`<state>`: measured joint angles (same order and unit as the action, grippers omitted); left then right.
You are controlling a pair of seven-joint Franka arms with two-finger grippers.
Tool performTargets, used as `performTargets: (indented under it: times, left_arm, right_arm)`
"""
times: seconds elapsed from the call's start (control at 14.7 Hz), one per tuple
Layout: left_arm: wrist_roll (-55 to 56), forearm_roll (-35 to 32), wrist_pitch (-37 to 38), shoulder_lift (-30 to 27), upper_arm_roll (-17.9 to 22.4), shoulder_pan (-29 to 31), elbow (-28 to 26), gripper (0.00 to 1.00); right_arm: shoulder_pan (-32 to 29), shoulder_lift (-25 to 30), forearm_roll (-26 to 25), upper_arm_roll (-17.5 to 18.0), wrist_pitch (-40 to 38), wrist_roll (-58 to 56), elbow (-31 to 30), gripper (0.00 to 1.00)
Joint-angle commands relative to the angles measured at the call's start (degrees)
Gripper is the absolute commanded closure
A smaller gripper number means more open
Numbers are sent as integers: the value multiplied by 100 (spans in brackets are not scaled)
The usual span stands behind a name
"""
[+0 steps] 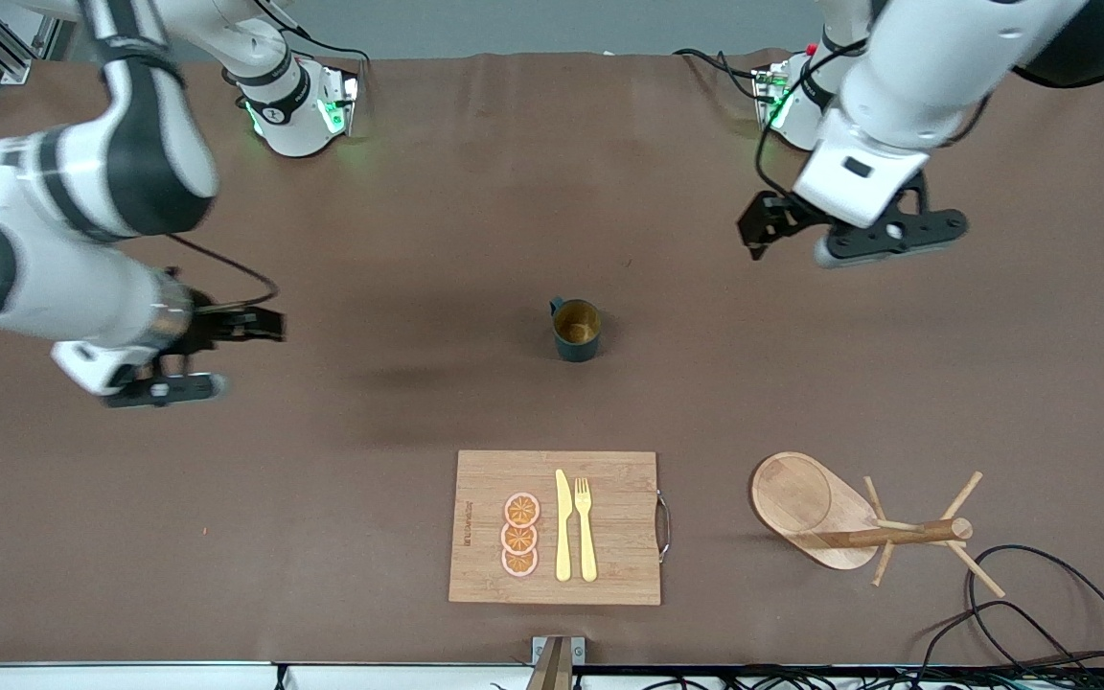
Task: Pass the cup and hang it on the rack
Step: 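Release the mug and withdraw the right gripper while the left gripper approaches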
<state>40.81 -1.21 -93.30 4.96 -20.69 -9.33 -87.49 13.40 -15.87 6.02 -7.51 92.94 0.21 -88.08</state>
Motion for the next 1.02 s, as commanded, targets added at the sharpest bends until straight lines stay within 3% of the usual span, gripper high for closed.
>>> performTargets:
  times: [0.0,0.27,0.61,0.96]
  left_arm:
    - [820,-423,-4,206,-5,-550,92,0]
    - [1937,-968,-4,567,-6,-1438,101,0]
    - [3404,-1600,-4,1181,-6,-2528,136,0]
    - [4618,-2479,-38,2305,3,-3258,978,0]
  right_arm:
    - [-635,321,-364,144,-109,-686,-175,0]
    - [-944,392,-795,136,-617,-917,324,0]
    - [-1128,366,-796,136,-769,-926,563,0]
    - [-1349,357,-804,153,-918,-899,634,0]
